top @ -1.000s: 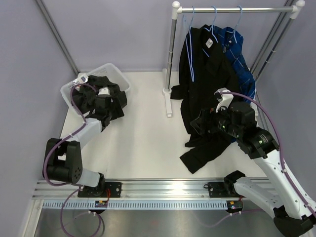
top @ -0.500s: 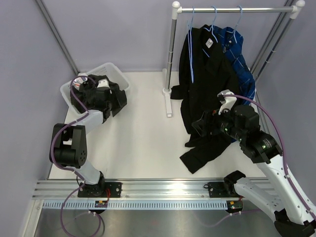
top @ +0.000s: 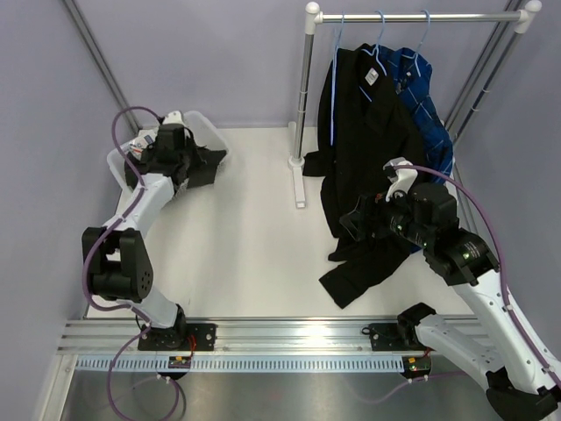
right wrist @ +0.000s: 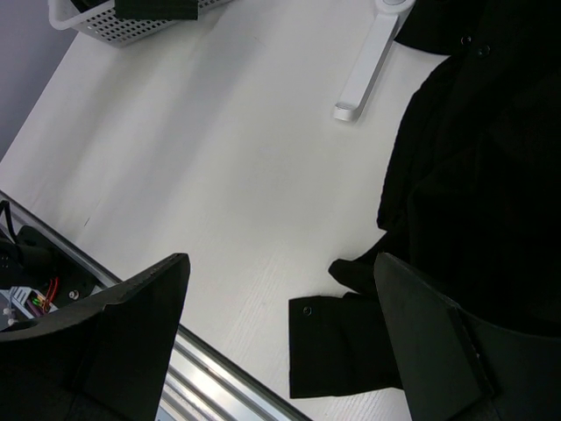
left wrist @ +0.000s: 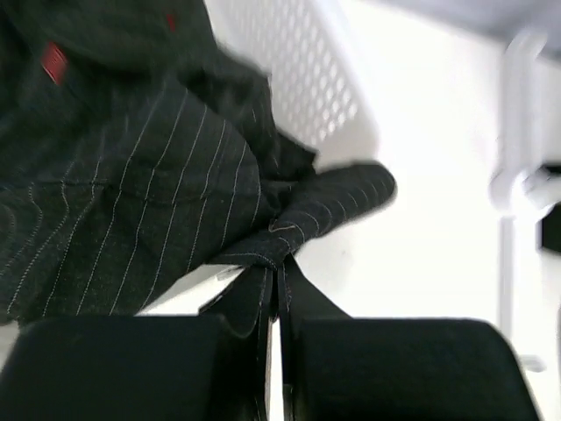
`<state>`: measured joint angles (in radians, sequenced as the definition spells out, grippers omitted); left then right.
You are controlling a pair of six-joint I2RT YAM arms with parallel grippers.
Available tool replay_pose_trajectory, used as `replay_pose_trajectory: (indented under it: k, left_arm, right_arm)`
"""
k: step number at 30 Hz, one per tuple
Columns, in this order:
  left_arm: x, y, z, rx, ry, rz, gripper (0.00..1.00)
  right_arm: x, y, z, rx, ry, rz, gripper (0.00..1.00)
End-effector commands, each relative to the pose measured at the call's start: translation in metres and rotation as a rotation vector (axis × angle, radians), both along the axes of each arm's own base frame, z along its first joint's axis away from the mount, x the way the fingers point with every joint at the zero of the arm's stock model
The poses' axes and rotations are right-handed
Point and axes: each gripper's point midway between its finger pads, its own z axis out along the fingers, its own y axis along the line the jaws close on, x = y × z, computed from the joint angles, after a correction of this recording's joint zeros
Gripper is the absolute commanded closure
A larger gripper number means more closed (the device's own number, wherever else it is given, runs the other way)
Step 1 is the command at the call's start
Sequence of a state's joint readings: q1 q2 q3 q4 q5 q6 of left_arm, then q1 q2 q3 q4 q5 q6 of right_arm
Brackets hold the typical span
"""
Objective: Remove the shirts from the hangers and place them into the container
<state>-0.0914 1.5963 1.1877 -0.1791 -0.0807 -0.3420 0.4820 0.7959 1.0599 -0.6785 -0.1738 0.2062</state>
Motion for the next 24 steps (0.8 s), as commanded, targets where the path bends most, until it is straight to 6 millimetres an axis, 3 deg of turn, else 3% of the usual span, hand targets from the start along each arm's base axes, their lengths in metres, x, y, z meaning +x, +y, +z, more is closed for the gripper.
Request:
replay_pose_trajectory:
  k: [1,3,4,5,6,7,8,10,11,14,18,21,23,24]
  left_arm:
    - [0.022,0.026,0.101,-0.023,-0.213,0.073,1.0]
    - [0.035,0.05,0.114,0.017,-0.247,0.15,1.0]
    - [0.047,0.056,0.107,0.024,-0.242,0.172,1.0]
    - [0.057,0.058,0.115,0.017,-0.267,0.184,1.0]
    - [0.064,0.072,0.112,0.021,-0.269,0.219,1.0]
    - [0.076,0.076,0.091,0.028,-0.23,0.234,1.0]
    - [0.084,0.079,0.093,0.031,-0.238,0.242,1.0]
    - [0.094,0.083,0.072,0.042,-0.197,0.259,1.0]
    - [0.103,0.086,0.051,0.044,-0.158,0.264,1.0]
    - [0.106,0.088,0.004,0.034,-0.045,0.275,1.0]
    - [0.089,0.095,-0.049,0.054,0.109,0.319,0.99]
    - [0.075,0.106,-0.08,0.037,0.216,0.352,0.89]
    - [0.073,0.113,-0.083,0.024,0.231,0.363,0.81]
    - [0.072,0.112,-0.073,0.015,0.217,0.354,0.75]
  right_arm:
    - [0.003,-0.001,0.023,0.019,-0.051,-0.013,0.04]
    - [0.005,-0.001,0.025,0.019,-0.053,-0.014,0.04]
    - [0.006,0.0,0.025,0.019,-0.052,-0.014,0.04]
    - [0.007,0.0,0.027,0.019,-0.057,-0.015,0.04]
    - [0.008,0.001,0.026,0.016,-0.051,-0.015,0.04]
    - [0.009,0.001,0.028,0.018,-0.054,-0.015,0.04]
    - [0.01,0.001,0.027,0.015,-0.052,-0.018,0.04]
    - [0.011,-0.001,0.03,0.01,-0.058,-0.028,0.04]
    - [0.012,-0.002,0.03,0.01,-0.058,-0.034,0.04]
    - [0.011,-0.004,0.033,0.004,-0.062,-0.044,0.04]
    - [0.011,-0.009,0.033,-0.007,-0.062,-0.061,0.04]
    - [0.011,-0.01,0.033,-0.005,-0.061,-0.068,0.03]
    - [0.011,-0.01,0.032,-0.009,-0.058,-0.069,0.03]
    - [0.011,-0.01,0.032,-0.01,-0.061,-0.067,0.03]
